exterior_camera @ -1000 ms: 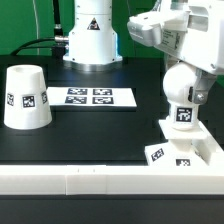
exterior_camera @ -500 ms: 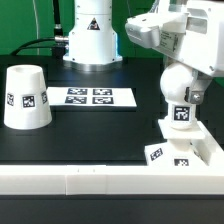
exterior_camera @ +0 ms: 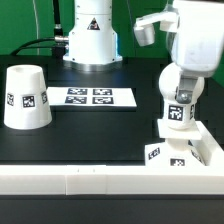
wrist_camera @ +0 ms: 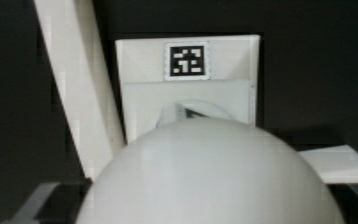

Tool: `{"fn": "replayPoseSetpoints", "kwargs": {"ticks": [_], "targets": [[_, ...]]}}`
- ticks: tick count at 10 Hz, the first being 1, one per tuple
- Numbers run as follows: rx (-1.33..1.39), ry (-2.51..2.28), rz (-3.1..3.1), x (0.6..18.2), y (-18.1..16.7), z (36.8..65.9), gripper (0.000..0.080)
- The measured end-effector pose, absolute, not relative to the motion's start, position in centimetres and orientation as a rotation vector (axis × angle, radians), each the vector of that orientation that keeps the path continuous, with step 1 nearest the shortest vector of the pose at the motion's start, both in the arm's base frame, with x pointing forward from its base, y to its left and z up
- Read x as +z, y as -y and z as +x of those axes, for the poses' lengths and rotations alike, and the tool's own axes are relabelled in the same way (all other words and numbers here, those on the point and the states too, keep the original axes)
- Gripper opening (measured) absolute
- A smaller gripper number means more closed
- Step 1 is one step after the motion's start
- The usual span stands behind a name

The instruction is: Assemble lamp

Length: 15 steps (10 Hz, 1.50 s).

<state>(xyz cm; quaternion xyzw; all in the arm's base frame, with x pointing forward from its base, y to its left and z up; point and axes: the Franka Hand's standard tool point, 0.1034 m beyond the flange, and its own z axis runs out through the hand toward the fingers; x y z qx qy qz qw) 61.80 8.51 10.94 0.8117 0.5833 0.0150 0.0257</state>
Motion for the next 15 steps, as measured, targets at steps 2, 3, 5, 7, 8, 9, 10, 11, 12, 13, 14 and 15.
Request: {"fn": "replayPoseSetpoints", "kwargs": {"ticks": [2,3,5,7,8,9,10,11,12,13,14,15], "targets": [[0.06,-1.594,2.663,10.92,-8.47,61.81,0.0576],[0.069,-1.427,2.773,10.91,-8.56,61.77,0.0576],[0.07,-1.125,2.957,10.82,-8.67,61.54,0.0577],[0.062,-0.878,3.056,10.78,-8.82,61.43,0.0577],[0.061,-0.82,3.072,10.78,-8.82,61.43,0.0577],[0.058,-0.705,3.103,10.77,-8.85,61.42,0.0577],[0.056,-0.636,3.119,10.76,-8.86,61.41,0.0577],[0.053,-0.513,3.143,10.75,-8.91,61.39,0.0577],[0.051,-0.424,3.157,10.74,-8.95,61.37,0.0577],[0.049,-0.356,3.167,10.73,-8.98,61.36,0.0577],[0.046,-0.248,3.179,10.73,-9.03,61.35,0.0577],[0.043,-0.138,3.189,10.73,-9.1,61.34,0.0577]]}}
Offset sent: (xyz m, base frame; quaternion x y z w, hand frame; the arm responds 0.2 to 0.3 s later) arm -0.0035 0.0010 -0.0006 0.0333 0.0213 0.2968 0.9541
